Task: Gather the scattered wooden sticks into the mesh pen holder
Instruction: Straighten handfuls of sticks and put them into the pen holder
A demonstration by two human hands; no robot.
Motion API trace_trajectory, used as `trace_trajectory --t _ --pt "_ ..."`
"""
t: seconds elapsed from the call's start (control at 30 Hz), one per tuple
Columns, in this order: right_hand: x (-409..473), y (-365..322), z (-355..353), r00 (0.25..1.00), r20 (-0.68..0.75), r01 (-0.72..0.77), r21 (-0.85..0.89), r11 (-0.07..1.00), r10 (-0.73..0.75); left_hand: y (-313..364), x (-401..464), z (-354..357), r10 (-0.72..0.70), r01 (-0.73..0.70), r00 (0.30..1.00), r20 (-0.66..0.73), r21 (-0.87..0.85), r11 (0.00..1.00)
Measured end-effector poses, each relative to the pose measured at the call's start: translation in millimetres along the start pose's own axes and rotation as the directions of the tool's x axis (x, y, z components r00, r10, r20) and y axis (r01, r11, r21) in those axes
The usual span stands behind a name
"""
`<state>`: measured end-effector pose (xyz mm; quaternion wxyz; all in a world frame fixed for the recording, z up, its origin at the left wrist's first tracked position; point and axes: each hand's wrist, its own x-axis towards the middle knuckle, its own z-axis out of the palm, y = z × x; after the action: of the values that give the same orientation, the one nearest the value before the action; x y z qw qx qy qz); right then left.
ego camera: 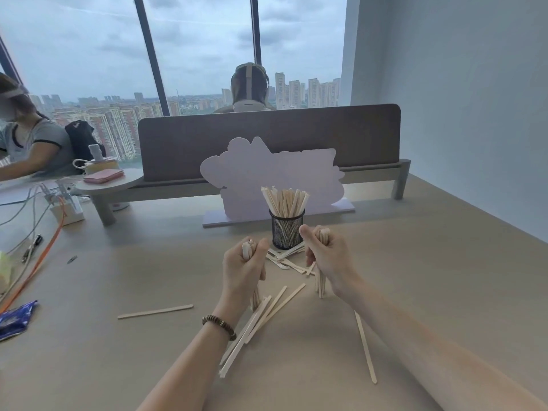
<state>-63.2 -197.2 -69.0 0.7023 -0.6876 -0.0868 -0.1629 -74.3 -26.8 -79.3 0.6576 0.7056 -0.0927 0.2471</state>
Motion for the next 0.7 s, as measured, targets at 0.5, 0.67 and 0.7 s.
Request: trace_trajectory --t 0.5,0.67,0.7 --pt "0.9 -11.6 -11.8 0.989 0.059 -0.143 0.190 0.971 0.134 10.0 2.9 1.8 -0.068 0.059 0.996 -0.062 -0.137 0.989" --pt "-4.9 2.1 -19.1 0.998 0.054 -0.022 -0.112 0.993 0.029 -0.3 -3.3 -2.0 -0.117 0.112 0.989 -0.092 -0.067 0.992" --pt "-5.0 3.5 -20.9 0.999 0.041 -0.020 -0.121 0.993 0.025 -0.9 -3.6 -3.5 -0.113 0.108 0.989 -0.091 -0.059 0.992"
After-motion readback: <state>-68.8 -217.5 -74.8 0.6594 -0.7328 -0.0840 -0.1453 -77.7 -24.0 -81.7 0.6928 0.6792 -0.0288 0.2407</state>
